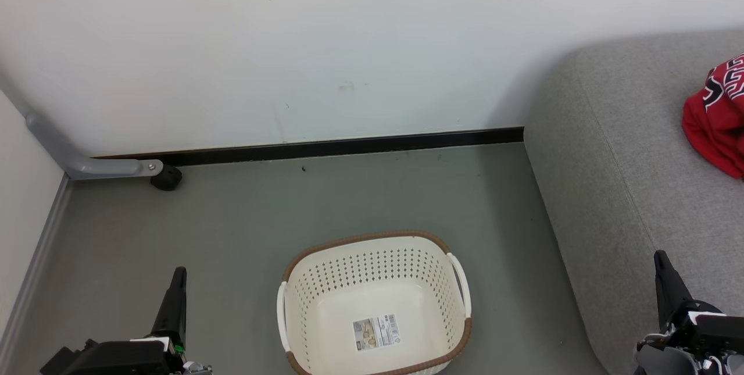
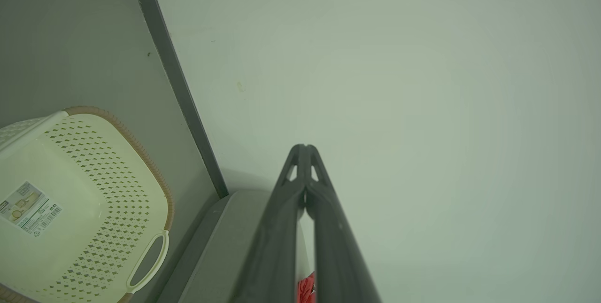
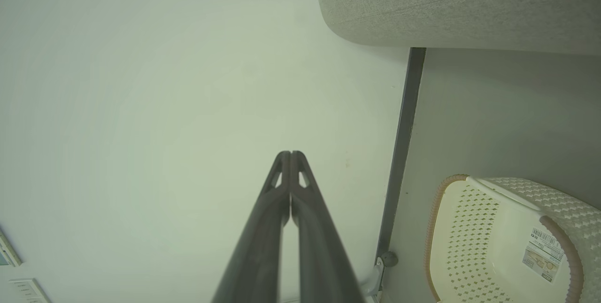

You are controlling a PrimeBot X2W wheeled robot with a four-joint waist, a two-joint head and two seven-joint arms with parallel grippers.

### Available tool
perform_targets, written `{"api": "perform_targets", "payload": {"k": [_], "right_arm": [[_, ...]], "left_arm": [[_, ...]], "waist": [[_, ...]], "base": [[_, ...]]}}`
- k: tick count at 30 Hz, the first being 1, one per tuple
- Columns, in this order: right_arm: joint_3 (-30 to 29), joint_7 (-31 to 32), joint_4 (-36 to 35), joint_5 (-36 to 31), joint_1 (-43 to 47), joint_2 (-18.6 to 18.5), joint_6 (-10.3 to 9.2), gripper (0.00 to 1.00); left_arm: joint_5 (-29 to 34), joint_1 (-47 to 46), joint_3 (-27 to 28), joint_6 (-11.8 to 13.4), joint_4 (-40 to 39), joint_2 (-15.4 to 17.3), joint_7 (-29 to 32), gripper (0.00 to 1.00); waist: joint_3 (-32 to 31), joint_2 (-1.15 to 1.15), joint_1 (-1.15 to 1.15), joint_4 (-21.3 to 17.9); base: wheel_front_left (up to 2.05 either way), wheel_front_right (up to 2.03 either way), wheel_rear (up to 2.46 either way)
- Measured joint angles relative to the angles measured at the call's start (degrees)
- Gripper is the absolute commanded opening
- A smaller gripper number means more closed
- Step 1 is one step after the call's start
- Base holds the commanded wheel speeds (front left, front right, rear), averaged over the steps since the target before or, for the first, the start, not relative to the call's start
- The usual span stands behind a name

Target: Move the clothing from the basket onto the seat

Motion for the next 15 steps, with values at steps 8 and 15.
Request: {"api": "perform_targets", "payload": {"k": [8, 15], "right_arm": [[0.00, 0.00, 0.00, 0.00, 0.00, 0.01, 0.00, 0.00], [0.00, 0.00, 0.00, 0.01, 0.00, 0.01, 0.00, 0.00]], "left_arm": [[0.00, 0.00, 0.00, 0.00, -0.01, 0.00, 0.00, 0.00], [0.00, 0.00, 0.00, 0.00, -0.01, 0.00, 0.00, 0.00]], "waist": [[0.00, 0.00, 0.00, 0.00], [0.00, 0.00, 0.00, 0.00]], "base": [[0.00, 0.00, 0.00], [0.00, 0.00, 0.00]]}}
